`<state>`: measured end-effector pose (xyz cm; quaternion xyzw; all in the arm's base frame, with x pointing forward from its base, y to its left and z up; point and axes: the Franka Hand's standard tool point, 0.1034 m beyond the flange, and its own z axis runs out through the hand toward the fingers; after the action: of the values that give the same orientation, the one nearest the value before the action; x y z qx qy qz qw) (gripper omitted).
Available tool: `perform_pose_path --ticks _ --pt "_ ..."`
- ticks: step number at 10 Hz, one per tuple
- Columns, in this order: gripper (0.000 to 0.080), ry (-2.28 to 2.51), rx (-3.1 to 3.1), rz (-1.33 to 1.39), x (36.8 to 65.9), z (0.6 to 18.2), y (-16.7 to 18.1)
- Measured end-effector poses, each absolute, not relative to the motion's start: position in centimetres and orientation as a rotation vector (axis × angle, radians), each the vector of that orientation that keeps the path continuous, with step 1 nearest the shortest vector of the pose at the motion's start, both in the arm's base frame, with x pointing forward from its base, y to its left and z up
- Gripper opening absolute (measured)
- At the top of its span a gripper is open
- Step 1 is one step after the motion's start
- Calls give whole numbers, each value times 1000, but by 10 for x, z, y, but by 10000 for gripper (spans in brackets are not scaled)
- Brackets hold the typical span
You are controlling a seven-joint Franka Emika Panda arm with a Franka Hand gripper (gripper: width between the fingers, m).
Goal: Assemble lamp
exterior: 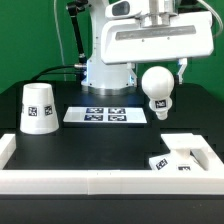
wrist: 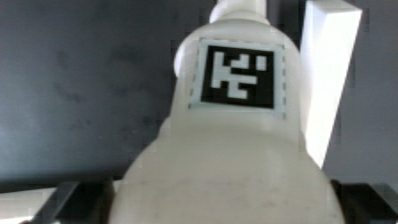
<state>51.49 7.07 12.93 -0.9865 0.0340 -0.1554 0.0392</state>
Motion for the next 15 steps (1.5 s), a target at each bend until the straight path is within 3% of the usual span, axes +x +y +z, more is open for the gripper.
perform_pose_path --ticks 5,8,13,15 --pt "580 -136 -3062 -541 528 127 57" --pt "580 -208 -3052 -622 556 147 56" --pt "580 -264 -3044 -808 564 149 49" --pt "580 -275 -3027 -838 585 163 57"
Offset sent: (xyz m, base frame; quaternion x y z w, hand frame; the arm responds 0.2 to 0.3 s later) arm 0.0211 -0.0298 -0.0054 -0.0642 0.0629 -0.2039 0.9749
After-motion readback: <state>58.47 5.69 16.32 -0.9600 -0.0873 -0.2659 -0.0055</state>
